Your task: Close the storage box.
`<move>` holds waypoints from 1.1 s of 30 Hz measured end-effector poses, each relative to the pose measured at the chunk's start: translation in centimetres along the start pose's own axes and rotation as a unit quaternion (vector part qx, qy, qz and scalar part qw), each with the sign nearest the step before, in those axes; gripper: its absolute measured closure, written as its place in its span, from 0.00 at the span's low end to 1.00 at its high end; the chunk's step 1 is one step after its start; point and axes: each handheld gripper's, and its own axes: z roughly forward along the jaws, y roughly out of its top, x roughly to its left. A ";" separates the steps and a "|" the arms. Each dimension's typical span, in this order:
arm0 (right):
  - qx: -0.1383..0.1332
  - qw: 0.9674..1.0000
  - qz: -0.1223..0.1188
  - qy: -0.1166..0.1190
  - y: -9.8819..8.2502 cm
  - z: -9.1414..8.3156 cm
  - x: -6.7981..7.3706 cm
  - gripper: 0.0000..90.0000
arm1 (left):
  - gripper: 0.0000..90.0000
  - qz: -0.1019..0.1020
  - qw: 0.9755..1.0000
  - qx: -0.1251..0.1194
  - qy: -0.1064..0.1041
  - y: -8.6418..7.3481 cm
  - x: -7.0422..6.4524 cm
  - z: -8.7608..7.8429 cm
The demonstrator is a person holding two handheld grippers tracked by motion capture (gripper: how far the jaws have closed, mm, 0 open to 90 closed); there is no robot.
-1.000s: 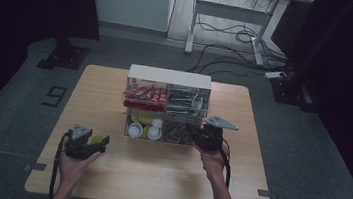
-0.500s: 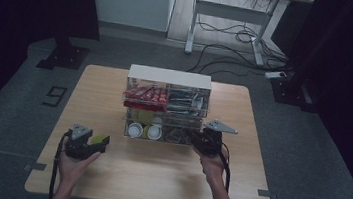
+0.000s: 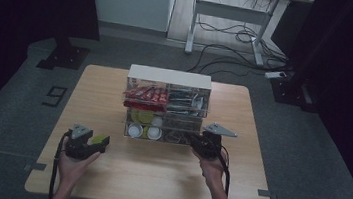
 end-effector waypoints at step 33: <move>0.026 1.000 0.015 0.003 -2.9 0.7 -0.3 0.98 | 0.31 -0.001 1.000 0.015 -0.004 -0.2 0.1 0.5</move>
